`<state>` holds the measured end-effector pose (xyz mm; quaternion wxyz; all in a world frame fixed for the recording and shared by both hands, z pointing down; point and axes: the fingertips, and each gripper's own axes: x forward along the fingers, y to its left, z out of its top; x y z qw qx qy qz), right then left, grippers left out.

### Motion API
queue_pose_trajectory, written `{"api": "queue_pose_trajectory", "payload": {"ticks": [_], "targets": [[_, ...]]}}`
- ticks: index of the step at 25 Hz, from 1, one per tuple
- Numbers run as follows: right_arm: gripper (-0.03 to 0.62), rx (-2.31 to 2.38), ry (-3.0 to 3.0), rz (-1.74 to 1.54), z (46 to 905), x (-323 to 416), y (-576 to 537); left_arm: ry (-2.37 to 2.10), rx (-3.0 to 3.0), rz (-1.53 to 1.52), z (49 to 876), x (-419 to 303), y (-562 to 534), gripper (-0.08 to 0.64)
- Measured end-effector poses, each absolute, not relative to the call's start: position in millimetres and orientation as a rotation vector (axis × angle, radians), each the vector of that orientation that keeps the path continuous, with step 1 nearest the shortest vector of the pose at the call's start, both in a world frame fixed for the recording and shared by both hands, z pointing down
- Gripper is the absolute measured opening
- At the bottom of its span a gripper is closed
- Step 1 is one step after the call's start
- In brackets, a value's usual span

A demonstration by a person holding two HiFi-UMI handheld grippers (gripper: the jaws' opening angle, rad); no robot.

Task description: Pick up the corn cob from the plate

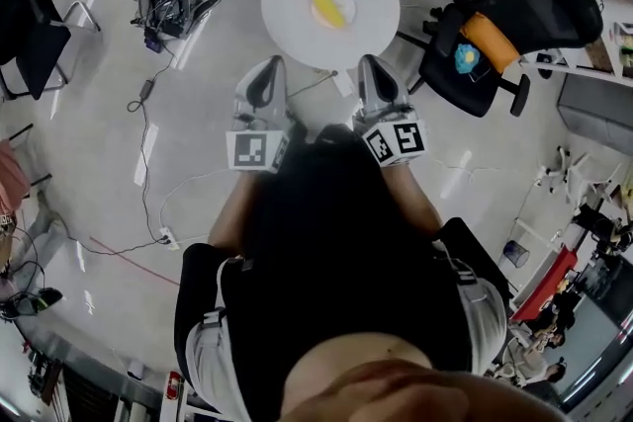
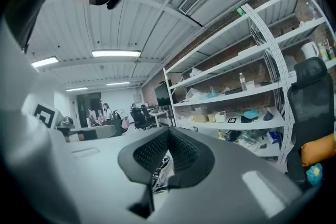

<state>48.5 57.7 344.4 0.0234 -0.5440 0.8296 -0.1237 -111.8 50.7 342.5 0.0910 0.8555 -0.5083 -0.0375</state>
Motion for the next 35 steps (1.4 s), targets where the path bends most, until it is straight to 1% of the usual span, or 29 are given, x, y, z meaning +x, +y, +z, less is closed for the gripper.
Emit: {"api": "queue_pose_trajectory", "payload": {"ticks": [9,20,35], "targets": [[0.006,-1.723,2.543,-0.342,335.8,58.2,31.4,-1.439,2.586,-0.118,340.6,-94.0,22.0,0.002],[0.006,-1.686,2.568,-0.355,342.9,84.1,-10.3,-1.486,2.545,-0.134,330.4,-62.8,-19.3,0.002],[0.006,-1.686,2.621,-0.489,379.6,93.8,-45.1,-1.502,2.522,-0.08,346.3,-47.1,-48.2,0.002]]}}
